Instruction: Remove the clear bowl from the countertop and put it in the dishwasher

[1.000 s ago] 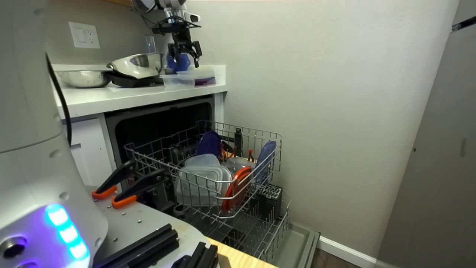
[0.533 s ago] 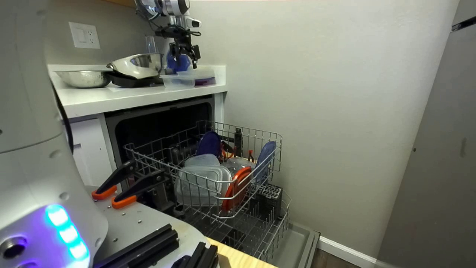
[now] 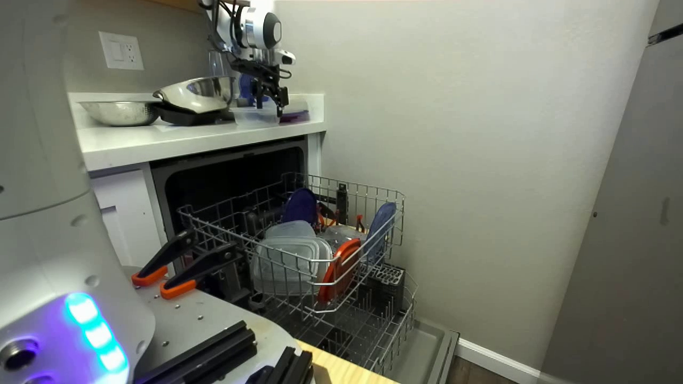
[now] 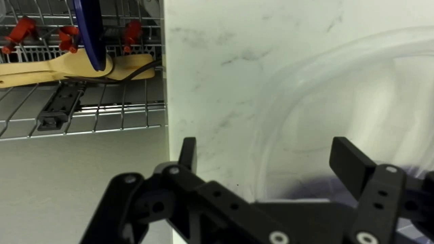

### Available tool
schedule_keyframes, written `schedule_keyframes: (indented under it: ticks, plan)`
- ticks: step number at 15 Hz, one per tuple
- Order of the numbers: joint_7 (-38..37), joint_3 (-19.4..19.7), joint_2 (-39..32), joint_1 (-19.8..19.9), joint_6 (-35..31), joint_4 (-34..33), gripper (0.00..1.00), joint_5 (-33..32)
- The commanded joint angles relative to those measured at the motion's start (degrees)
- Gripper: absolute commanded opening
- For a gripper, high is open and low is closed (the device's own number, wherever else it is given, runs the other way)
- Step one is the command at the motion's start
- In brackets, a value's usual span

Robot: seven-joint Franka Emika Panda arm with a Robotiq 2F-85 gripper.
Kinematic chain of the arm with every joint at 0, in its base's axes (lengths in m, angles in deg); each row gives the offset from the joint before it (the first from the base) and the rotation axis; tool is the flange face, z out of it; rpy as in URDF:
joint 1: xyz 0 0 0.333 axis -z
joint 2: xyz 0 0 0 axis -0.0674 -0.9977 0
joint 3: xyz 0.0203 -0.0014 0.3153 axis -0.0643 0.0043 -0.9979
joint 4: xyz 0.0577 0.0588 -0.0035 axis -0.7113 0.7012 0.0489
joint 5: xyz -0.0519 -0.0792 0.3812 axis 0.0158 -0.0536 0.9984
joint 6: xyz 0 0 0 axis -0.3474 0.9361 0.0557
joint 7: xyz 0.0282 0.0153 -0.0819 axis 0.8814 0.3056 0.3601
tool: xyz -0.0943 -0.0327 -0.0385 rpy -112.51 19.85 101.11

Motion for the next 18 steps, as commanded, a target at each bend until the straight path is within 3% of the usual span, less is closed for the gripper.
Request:
schedule_keyframes:
  ticks: [1, 6, 11, 14, 18]
  plan:
    - [-1.0, 0.3, -5.0, -0.2, 0.7, -6.6, 0.73, 3.3]
    - [-2.9, -0.5, -7.3, 0.5, 0.4, -9.9, 0.39, 4.2]
    - [-6.8, 3.1, -4.5, 1.4, 0.4, -9.8, 0.08, 2.8]
    - [-6.8, 2.8, -3.2, 3.1, 0.0, -10.4, 0.02, 4.2]
    - [-6.6, 1.9, -2.9, 4.3, -0.2, -11.1, 0.01, 5.1]
